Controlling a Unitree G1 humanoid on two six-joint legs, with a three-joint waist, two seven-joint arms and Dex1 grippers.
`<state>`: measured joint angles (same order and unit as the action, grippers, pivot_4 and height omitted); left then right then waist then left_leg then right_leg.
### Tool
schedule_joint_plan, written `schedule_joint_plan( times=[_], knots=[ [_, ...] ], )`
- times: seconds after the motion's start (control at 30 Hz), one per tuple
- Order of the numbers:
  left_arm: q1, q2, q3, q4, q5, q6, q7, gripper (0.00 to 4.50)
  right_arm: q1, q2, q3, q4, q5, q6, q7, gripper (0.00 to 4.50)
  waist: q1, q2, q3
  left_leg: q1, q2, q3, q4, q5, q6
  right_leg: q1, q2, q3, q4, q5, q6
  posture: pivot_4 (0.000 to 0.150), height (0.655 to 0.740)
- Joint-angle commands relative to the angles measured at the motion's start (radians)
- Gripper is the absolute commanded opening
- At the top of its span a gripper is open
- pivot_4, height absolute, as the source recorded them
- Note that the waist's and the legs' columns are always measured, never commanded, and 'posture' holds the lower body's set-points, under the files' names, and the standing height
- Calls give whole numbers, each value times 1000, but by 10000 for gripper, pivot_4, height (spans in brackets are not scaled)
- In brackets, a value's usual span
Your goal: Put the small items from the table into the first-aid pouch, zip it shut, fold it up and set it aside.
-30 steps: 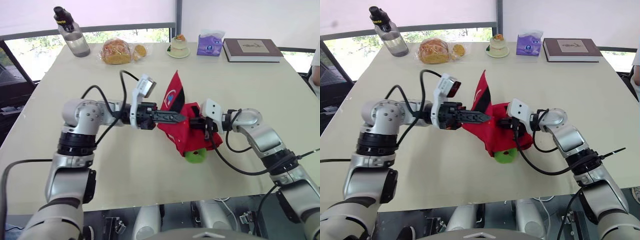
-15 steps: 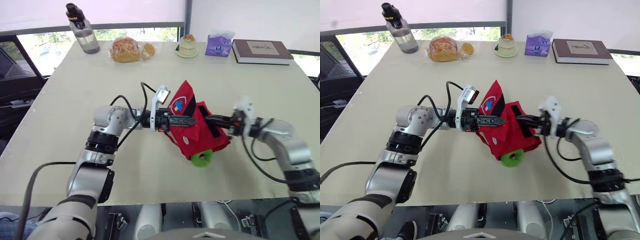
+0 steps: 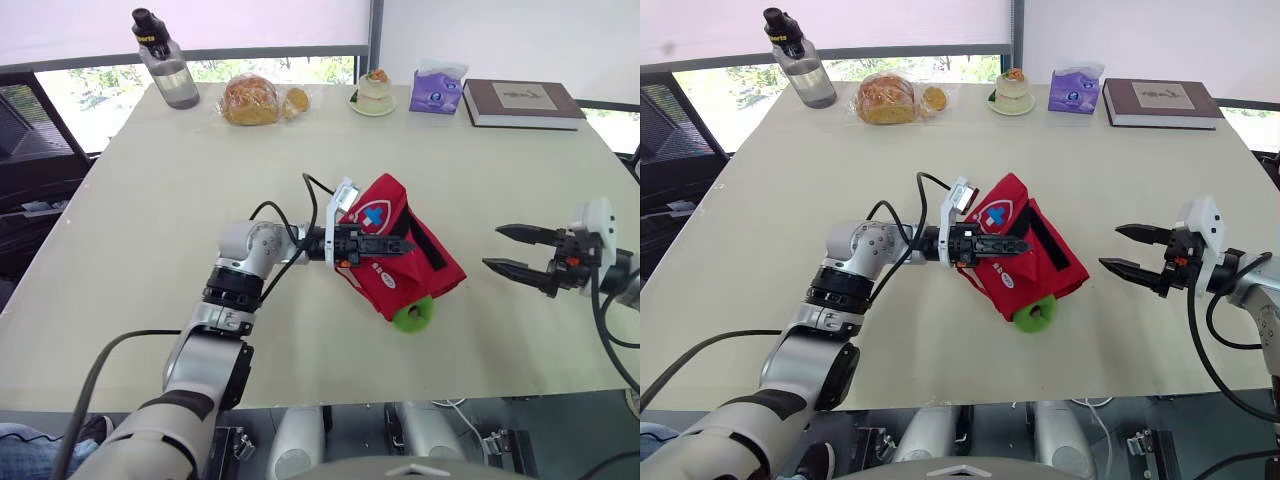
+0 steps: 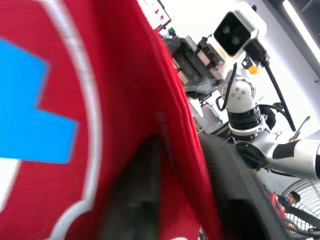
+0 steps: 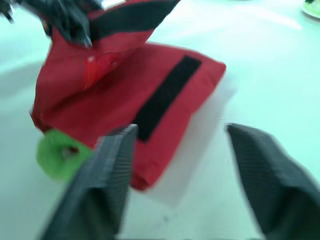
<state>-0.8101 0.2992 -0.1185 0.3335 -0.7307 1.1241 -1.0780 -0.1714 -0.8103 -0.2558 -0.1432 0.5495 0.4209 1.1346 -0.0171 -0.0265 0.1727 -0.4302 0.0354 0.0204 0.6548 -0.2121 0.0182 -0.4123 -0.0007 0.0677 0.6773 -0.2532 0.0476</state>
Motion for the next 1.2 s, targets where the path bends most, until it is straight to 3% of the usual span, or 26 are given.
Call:
schedule_joint_plan(
  times=[0.03,0.13,0.5,0.67,0.8,0.93,1.07,1.2],
  knots=[
    [0,-7,3,-13,11,-9,4,30919,8,-3,-32,-17,-2,-53,-5,45000,0,0,0,0,0,0,0,0,0,0,0,0,0,0,0,1500,7400],
    [3,-8,5,-18,12,-8,0,44523,23,-6,-38,6,-10,-81,-5,45000,1,0,0,0,0,0,0,0,0,0,0,0,0,0,0,1500,7400],
    [23,-2,-40,-65,48,-48,-35,44523,36,-12,-36,30,-10,-108,2,45000,1,0,0,1,0,0,1,0,0,1,0,0,0,0,0,1500,7400],
    [50,8,-56,-153,66,-162,-84,44523,46,-14,-48,27,-5,-108,0,45000,2,0,0,0,0,0,1,0,0,1,0,0,0,0,0,1500,7400],
    [42,-13,-55,-158,124,-284,-56,44523,60,-15,-56,18,2,-106,-4,45000,4,0,0,0,0,0,1,0,0,1,0,0,0,1,-1,1500,7400],
    [34,-28,-120,-122,262,-440,-11,44523,65,-15,-58,18,2,-111,-7,45000,4,0,0,0,0,0,1,0,0,1,0,0,0,1,-1,1500,7400],
    [15,-74,-116,-86,296,-499,25,44523,70,-14,-58,12,3,-111,-8,45000,4,0,0,0,0,0,1,0,0,1,0,0,0,1,-1,1500,7400],
    [-7,-106,-102,-33,325,-543,56,32346,76,-15,-63,5,6,-109,-9,45000,4,0,0,0,0,0,1,0,0,1,0,0,0,1,0,1500,7400]
  ],
)
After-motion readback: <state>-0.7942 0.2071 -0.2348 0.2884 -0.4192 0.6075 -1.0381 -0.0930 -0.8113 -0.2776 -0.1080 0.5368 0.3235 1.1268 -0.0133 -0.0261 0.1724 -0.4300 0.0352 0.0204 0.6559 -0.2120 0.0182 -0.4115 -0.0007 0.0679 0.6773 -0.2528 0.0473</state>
